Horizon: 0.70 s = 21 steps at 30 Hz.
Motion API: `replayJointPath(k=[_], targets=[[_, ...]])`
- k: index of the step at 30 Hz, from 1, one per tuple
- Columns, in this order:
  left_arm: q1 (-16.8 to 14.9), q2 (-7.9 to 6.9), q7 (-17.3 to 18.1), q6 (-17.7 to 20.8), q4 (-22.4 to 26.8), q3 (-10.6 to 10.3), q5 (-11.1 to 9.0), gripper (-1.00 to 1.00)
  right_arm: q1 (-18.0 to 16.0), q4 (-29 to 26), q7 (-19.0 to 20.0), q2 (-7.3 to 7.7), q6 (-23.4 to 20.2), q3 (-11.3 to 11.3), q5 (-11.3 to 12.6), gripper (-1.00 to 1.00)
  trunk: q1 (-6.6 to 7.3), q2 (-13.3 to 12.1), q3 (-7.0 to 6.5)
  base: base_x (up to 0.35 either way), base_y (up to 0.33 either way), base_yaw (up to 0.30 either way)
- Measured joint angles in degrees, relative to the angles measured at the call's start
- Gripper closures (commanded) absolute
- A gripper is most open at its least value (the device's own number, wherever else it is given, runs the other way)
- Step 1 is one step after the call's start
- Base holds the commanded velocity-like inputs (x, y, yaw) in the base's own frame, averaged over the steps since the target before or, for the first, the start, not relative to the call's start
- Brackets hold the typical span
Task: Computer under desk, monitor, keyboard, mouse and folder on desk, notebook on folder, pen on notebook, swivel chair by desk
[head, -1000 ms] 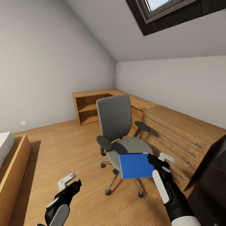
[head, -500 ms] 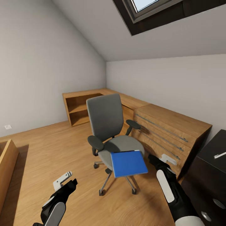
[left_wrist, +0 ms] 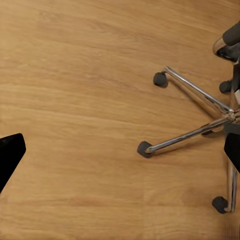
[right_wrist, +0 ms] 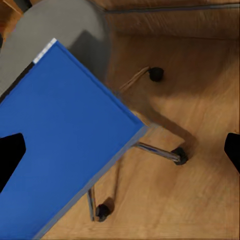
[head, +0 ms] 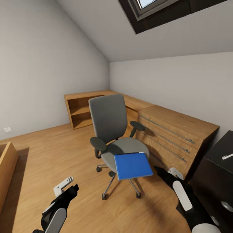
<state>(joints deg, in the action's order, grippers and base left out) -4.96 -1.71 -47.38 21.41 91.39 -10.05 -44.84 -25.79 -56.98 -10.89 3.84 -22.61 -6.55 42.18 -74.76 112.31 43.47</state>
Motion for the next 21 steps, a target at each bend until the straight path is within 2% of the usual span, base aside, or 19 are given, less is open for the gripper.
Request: replayJointPath(k=[1,2,3,4,5,6,7,10,11,15,18,21], targets=[[0.0,0.0,0.0,0.01,-0.02,-0.01,-0.03,-1.0,-0.01,0.47,1.43,0.93,-0.27,-0.04,2.42,-1.0,-0.22,0.4,0.18,0.0,0.0,0.0],[0.0,0.0,0.0,0.04,-0.03,-0.04,-0.04,-1.0,-0.01,0.69,2.24,1.42,-0.41,-0.06,3.76,-1.0,-0.44,0.8,0.36,0.0,0.0,0.0],[0.01,0.0,0.0,0.09,-0.06,-0.08,-0.06,-1.0,-0.02,2.26,7.23,3.84,-3.24,-0.03,9.31,-1.0,-0.66,1.2,0.54,0.0,0.0,0.0],[0.0,0.01,0.0,0.1,-0.08,-0.1,-0.06,-1.0,-0.02,2.91,9.25,4.68,-4.83,0.01,11.29,-1.0,-0.88,1.61,0.72,0.0,0.0,0.0],[0.0,0.01,0.0,0.11,-0.1,-0.08,-0.07,-1.0,-0.01,4.02,13.29,5.88,-7.93,0.05,14.37,-1.0,-1.1,2.01,0.9,0.0,0.0,0.0],[0.0,0.01,0.0,0.11,-0.11,-0.07,-0.07,-1.0,-0.01,4.54,15.58,6.38,-9.52,0.04,15.52,-1.0,-1.32,2.41,1.08,0.0,0.0,0.0],[0.0,0.01,0.0,0.12,-0.14,-0.06,-0.07,-1.0,-0.01,5.36,19.82,7.24,-12.3,0.02,17.16,-1.0,-1.54,2.81,1.26,0.0,0.0,0.0],[0.0,0.01,0.0,0.12,-0.2,-0.08,-0.07,-1.0,-0.01,6.27,25.33,8.6,-15.77,-0.06,18.74,-1.0,-2.2,4.01,1.8,0.0,0.0,0.0],[0.0,0.04,0.0,0.13,-0.26,-0.1,-0.08,-1.0,-0.01,6.72,29.14,9.75,-18.07,-0.16,19.76,-1.0,-2.42,4.42,1.98,0.0,0.0,0.0],[0.0,0.08,0.0,0.13,-0.31,-0.14,-0.08,-1.0,-0.01,6.93,33.08,10.93,-20.57,-0.55,21.09,-1.0,-3.3,6.02,2.69,0.0,0.0,0.0],[0.0,0.05,0.01,0.13,-0.32,-0.13,-0.07,-1.0,-0.01,6.47,34.24,11.18,-21.03,-0.87,21.37,-1.0,-3.96,7.22,3.23,0.0,0.0,0.0],[0.0,0.02,0.05,0.13,-0.32,-0.13,-0.07,-1.0,0.06,5.88,38.42,11.4,-21.39,-1.16,21.5,-1.0,-4.61,8.43,3.77,0.0,0.0,0.0]])
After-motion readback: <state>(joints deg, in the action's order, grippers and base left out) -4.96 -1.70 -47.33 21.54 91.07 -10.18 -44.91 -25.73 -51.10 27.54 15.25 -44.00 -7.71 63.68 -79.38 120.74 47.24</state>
